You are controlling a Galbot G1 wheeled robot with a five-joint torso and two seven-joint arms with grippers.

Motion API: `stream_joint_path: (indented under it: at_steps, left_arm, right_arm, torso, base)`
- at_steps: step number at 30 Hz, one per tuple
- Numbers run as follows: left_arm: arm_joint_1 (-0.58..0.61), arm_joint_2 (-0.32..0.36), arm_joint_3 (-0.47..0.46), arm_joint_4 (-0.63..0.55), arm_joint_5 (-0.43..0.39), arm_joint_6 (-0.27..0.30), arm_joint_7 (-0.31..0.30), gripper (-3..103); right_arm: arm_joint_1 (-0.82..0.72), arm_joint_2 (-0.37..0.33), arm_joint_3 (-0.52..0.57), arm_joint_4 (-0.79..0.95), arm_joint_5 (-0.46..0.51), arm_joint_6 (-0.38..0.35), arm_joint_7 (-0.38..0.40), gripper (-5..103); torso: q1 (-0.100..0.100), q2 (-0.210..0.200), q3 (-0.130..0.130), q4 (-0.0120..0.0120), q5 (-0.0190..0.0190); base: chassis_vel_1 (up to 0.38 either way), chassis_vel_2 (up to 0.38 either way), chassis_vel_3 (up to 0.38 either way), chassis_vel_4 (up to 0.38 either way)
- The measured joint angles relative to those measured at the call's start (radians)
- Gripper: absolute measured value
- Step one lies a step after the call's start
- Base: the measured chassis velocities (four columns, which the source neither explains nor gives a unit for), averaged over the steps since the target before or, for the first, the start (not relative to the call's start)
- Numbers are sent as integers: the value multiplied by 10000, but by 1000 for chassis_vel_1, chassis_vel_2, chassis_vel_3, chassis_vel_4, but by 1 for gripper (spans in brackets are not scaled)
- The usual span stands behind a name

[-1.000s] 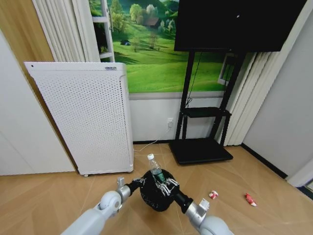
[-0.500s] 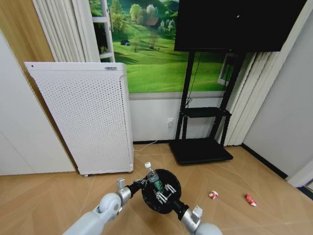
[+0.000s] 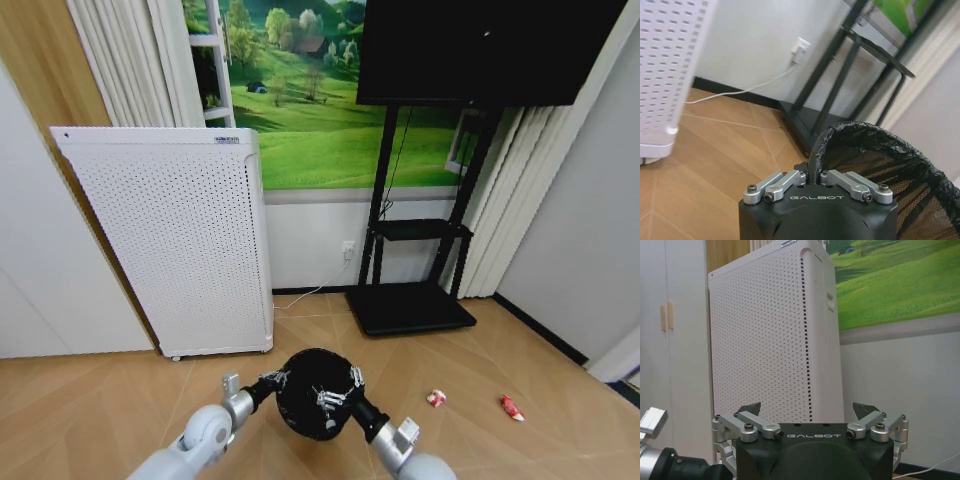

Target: Pick up the trash bin and place the garbage on the floor into it.

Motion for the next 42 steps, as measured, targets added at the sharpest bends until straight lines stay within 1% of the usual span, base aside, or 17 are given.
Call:
stream_joint_path:
  at_steps: [8, 9, 11, 13, 15, 17, 18, 20, 23, 25, 28, 30, 35, 39, 40, 41, 42]
  left_arm:
    - [220, -34, -331, -65, -246, -69, -155, 7]
    - [336, -45, -465, -38, -280, -146, -295, 7]
    - [441, -54, -556, -19, -272, -192, -384, 7]
    - [1223, -268, -1208, -257, -279, -267, -798, 7]
    - [1441, -340, -1420, -385, -326, -272, -855, 7]
    - [2122, -446, -2267, -671, -359, -276, -905, 7]
    - [2122, -446, -2267, -671, -359, -276, -905, 7]
    - [2457, -415, -3021, -764, -447, -276, -905, 7]
    - [2642, -400, -3486, -834, -604, -260, -890, 7]
    - [2708, -418, -3636, -880, -641, -255, -869, 7]
    - [2794, -464, -3791, -912, -648, -250, -865, 7]
    - [2810, -471, -3812, -919, -649, -248, -864, 7]
    - [3022, -522, -4186, -973, -652, -246, -823, 7]
    - [3325, -533, -4874, -1006, -662, -168, -823, 7]
    - [3450, -533, -5201, -1004, -702, -149, -815, 7]
    - [3622, -533, -5603, -992, -771, -119, -782, 7]
    - [3622, -533, -5603, -992, -771, -119, -782, 7]
  right_arm:
    - [-338, 157, 465, 147, -90, 5, -7, 100]
    - [-457, 210, 671, 183, -103, -47, -19, 100]
    - [-479, 226, 754, 183, -102, -85, -45, 100]
    - [-417, 260, 989, 89, -84, -243, -243, 100]
    - [-387, 248, 1034, 71, -62, -302, -269, 100]
    - [-399, 134, 1186, 34, -37, -436, -343, 100]
    - [-399, 134, 1186, 34, -37, -436, -343, 100]
    - [-425, 145, 1183, -52, -106, -381, -355, 100]
    - [-437, 154, 1161, -97, -194, -346, -353, 100]
    - [-445, 150, 1170, -144, -249, -325, -348, 100]
    - [-439, 150, 1190, -264, -348, -278, -340, 100]
    - [-431, 151, 1191, -289, -364, -273, -339, 100]
    - [-166, 230, 1046, -877, -603, -160, -57, 100]
    - [625, 226, 726, -1951, -781, -142, 312, 100]
    - [1084, 254, 549, -2431, -785, -305, 533, 100]
    - [1641, 355, 328, -3020, -796, -527, 766, 100]
    - [1641, 355, 328, -3020, -796, -527, 766, 100]
  torso:
    - [0, 1, -1, -3, -2]
    - [-1, 1, -1, -13, -3]
    - [0, 0, -1, -16, -3]
    - [0, 1, 0, -1, -3]
    - [0, 1, -1, -2, 0]
    - [-1, 1, -1, -3, -3]
    - [-1, 1, -1, -3, -3]
    - [-1, 1, -1, -3, -3]
    - [0, 0, 0, -4, -5]
    - [-1, 1, -1, -8, 6]
    - [-1, 2, 0, -4, -7]
    - [-1, 2, 0, -3, 0]
    - [-1, 1, 0, -9, -1]
    - [0, 0, 1, -8, 4]
    - [0, 0, 1, -7, -8]
    - [0, 1, 0, -7, 3]
    - [0, 1, 0, -7, 3]
  base:
    - [0, 0, 0, 0]
    - [0, 0, 0, 0]
    - [0, 0, 0, 0]
    - [-20, -15, 33, 20]
    - [-60, -53, 67, 41]
    - [-74, -94, 92, 104]
    - [-87, -94, 105, 118]
    - [-167, -151, 126, 175]
    - [-204, -178, 154, 196]
    - [-243, -196, 191, 216]
    - [-262, -234, 226, 230]
    - [-232, -260, 227, 281]
    - [-306, -288, 279, 281]
    - [-214, -222, 203, 207]
    - [-63, -139, 158, 80]
    - [-10, -49, 54, 80]
    - [-10, -49, 54, 80]
